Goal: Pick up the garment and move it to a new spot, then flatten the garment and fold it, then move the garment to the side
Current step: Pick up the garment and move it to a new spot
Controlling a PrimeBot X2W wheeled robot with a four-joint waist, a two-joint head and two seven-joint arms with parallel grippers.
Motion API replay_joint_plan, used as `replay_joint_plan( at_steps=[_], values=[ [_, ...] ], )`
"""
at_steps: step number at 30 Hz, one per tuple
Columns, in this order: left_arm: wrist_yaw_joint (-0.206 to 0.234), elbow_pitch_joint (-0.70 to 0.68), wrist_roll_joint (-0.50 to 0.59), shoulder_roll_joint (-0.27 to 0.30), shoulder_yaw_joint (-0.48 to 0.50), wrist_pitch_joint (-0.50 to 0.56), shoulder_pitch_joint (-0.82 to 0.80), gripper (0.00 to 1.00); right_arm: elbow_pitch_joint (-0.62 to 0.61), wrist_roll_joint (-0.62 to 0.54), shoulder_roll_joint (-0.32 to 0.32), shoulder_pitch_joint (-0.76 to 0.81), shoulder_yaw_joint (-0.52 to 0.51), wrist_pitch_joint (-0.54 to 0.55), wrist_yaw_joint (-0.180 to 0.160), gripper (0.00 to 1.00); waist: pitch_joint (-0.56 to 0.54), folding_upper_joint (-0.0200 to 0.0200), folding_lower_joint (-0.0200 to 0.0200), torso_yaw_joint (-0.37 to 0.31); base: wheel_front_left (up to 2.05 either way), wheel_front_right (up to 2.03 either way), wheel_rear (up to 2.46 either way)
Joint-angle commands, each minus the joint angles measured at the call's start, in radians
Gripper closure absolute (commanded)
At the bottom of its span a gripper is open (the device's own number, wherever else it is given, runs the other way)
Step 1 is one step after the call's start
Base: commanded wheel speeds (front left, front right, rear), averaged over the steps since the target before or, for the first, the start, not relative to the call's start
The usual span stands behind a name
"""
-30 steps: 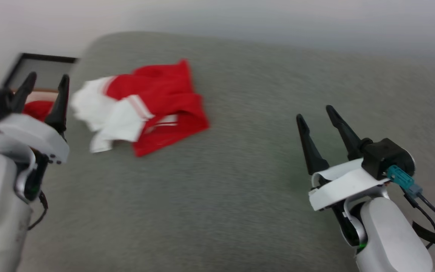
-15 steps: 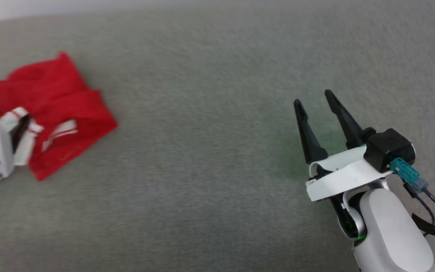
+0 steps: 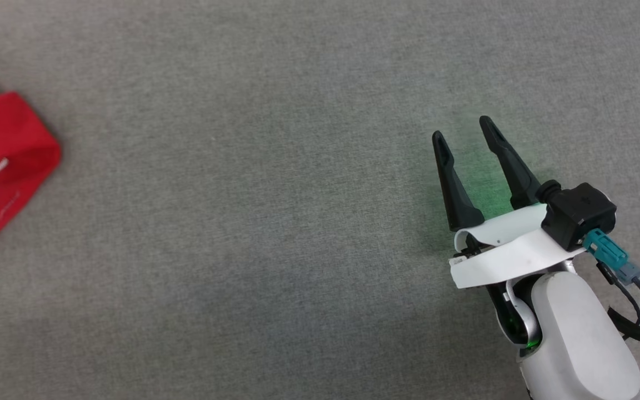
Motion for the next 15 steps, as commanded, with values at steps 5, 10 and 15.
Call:
replay_joint_plan(
  at_steps=[5, 10, 15],
  values=[
    [0.007, 0.002, -0.055, -0.145, -0.097, -0.001, 0.085, 1.0, -0.006, -0.008, 0.004, -0.013, 0.0, -0.005, 0.004, 0.0, -0.004, -0.0001, 0.0, -0.006, 0.0, 0.0, 0.0],
    [0.0, 0.004, -0.05, -0.142, -0.07, -0.202, 0.002, 1.0, 0.008, 0.006, 0.003, 0.0, -0.004, -0.005, 0.004, 0.0, -0.062, -0.0001, 0.0, 0.009, 0.0, 0.0, 0.0],
    [0.002, -0.027, -0.012, -0.131, -0.102, -0.345, -0.047, 1.0, 0.02, 0.029, 0.002, 0.034, -0.017, -0.005, 0.004, 0.0, -0.146, -0.0001, 0.0, 0.016, 0.0, 0.0, 0.0]
  ],
)
